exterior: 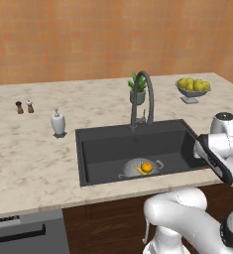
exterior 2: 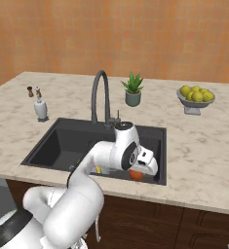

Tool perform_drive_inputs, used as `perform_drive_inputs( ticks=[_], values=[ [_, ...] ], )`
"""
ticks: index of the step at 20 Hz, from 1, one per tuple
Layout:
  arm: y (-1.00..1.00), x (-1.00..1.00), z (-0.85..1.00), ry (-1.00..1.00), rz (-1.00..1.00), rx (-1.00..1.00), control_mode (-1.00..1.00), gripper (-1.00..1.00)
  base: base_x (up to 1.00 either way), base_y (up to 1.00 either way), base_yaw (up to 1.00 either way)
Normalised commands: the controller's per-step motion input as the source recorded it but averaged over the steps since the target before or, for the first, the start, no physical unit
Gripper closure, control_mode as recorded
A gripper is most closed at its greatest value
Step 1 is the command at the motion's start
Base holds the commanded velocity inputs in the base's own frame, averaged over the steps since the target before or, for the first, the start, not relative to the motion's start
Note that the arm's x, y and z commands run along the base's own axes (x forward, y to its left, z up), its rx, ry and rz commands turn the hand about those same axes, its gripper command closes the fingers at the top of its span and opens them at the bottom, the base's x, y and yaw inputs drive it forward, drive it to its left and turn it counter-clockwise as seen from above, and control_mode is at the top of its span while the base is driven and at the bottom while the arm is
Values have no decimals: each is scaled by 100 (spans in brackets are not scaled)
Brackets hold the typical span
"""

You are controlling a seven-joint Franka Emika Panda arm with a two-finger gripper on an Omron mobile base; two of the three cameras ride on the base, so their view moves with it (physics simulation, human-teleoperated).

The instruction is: Put the colander in the sink, put the orange, banana, tangerine in the colander, and turn on the sink faucet and pour water over the colander.

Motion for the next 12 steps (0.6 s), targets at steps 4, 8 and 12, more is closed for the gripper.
perform_drive_inputs(
  ticks=[4,8,12],
  values=[
    [100,2,24,-1,13,-13,-100,100,0,0,0],
    [100,7,21,-2,2,-15,-100,100,0,0,0],
    [100,-2,10,0,0,-7,-100,100,0,0,0]
  ],
)
